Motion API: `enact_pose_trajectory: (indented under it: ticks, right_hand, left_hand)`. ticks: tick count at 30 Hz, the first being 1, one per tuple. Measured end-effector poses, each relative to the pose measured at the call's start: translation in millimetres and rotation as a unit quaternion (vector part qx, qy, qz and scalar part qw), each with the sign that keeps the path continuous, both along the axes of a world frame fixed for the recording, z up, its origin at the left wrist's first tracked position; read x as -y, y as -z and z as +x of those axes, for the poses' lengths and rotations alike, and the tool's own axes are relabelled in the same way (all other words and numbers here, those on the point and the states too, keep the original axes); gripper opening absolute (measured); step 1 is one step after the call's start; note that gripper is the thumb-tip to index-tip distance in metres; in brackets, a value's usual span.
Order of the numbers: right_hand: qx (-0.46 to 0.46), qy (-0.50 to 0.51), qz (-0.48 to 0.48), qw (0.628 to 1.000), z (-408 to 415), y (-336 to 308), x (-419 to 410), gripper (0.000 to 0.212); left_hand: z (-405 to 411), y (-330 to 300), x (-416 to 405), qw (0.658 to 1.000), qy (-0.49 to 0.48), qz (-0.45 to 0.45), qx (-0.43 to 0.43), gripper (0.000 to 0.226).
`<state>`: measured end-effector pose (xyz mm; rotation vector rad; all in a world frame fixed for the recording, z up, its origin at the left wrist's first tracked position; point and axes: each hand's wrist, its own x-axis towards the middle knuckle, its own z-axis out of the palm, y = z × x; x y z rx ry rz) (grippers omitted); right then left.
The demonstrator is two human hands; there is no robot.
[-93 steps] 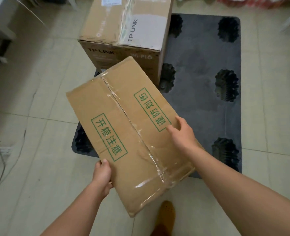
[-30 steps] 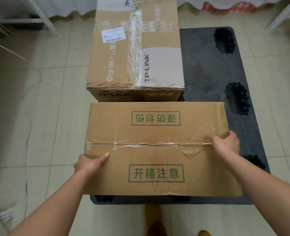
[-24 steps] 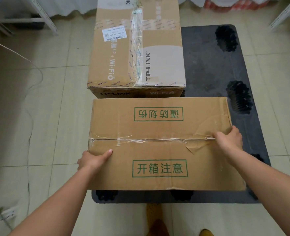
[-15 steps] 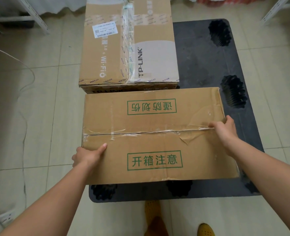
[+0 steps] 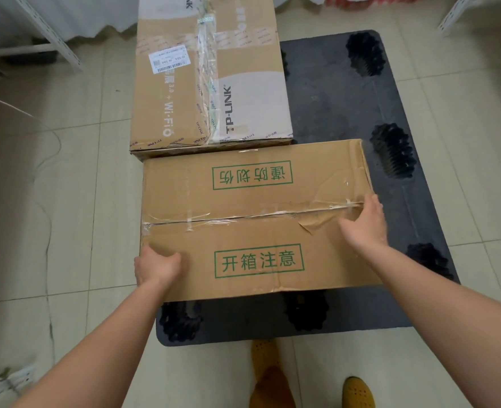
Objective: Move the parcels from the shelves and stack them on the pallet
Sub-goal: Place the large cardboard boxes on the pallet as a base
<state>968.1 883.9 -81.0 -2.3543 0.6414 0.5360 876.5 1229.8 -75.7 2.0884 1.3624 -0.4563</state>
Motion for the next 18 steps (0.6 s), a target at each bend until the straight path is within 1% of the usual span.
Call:
enact_pose_trajectory:
  ticks: [5, 9, 13, 15, 18]
  right_hand:
    - [-0.042, -0.027, 0.038, 0.998, -27.7, -13.5, 12.6, 0.074]
    - [-0.067, -0.037, 0.065, 0.995, -52.1, -36.4, 41.6, 0.065]
    - [-0.083, -0.050, 0.071, 0.993, -86.6, -62.9, 87.9, 0.061]
    - [-0.090, -0.056, 0.076, 0.991, -104.3, -77.2, 114.5, 0.060]
    - [-0.086, -0.049, 0.082, 0.992, -128.5, -102.0, 151.6, 0.057]
  left_hand:
    - [-19.4, -17.7, 37.4, 0.999, 0.006, -0.041, 0.000, 0.067]
    - [-48.7, -34.3, 63.8, 0.997, 0.012, -0.073, -0.003, 0.062]
    - [-79.0, -63.8, 106.6, 0.985, 0.001, -0.170, -0.005, 0.042]
    - [-91.3, -79.7, 129.9, 0.980, 0.023, -0.195, -0.013, 0.032]
    - [-106.7, -105.3, 168.7, 0.975, 0.049, -0.217, 0.005, 0.026]
